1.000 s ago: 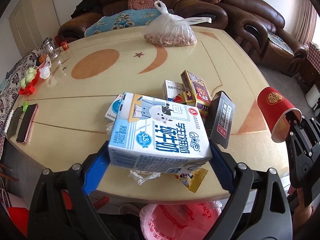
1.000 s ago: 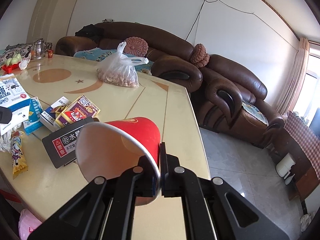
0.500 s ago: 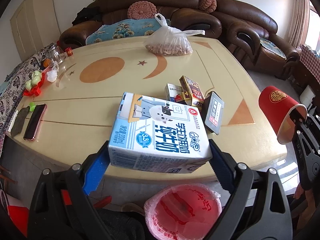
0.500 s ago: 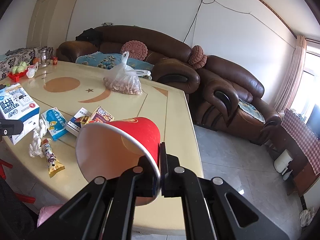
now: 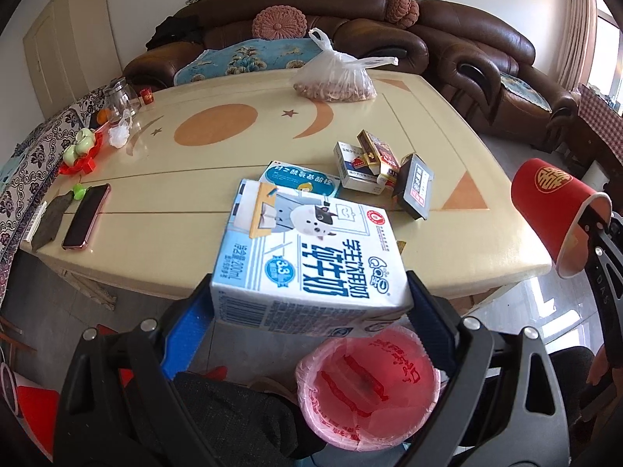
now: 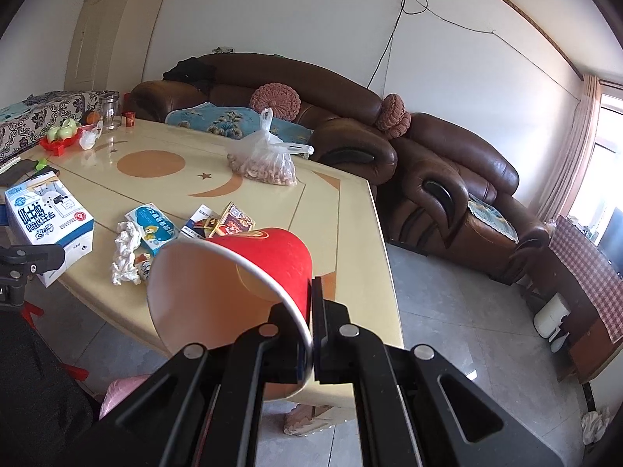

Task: Collect trash
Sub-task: 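Lift the milk carton and red cup and carry both over the pink bin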

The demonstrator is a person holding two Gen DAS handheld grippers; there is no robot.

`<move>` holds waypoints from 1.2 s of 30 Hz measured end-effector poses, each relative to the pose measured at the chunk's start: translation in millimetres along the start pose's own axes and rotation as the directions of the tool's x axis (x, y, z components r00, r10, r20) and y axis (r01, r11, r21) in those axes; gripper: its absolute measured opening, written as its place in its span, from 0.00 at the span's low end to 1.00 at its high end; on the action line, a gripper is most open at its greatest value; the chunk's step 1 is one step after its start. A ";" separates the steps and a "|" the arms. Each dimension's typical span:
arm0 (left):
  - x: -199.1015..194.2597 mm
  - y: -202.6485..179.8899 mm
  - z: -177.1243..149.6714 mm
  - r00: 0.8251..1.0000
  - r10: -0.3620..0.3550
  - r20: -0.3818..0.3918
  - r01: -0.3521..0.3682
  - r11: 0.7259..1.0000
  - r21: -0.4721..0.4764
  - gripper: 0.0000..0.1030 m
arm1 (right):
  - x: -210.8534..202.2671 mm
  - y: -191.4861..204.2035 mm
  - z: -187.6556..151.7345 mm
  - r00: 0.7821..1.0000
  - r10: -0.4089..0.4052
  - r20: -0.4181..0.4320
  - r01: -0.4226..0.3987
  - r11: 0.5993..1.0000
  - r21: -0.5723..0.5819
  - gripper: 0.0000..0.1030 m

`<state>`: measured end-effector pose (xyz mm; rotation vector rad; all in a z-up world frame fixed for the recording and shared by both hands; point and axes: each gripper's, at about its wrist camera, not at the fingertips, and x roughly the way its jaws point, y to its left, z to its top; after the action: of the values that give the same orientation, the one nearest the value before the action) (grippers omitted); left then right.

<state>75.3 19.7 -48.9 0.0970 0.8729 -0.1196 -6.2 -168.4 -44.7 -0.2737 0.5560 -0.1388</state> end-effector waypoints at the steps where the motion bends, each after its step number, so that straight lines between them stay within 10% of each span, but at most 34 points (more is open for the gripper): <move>1: -1.8 1.1 -3.3 1.000 0.002 0.001 -0.002 1.000 0.003 0.87 | -4.2 1.9 -0.8 1.000 0.004 0.001 -0.004 1.000 0.000 0.03; 36: 44.9 -17.6 -81.9 0.984 -0.065 -0.168 0.082 0.992 0.094 0.87 | -8.2 55.1 -67.4 0.971 0.145 -0.192 -0.143 0.989 0.025 0.03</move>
<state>39.3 10.3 -136.3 0.1703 1.0364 -0.2273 -46.2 -128.9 -111.6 -0.2096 0.7662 -0.0272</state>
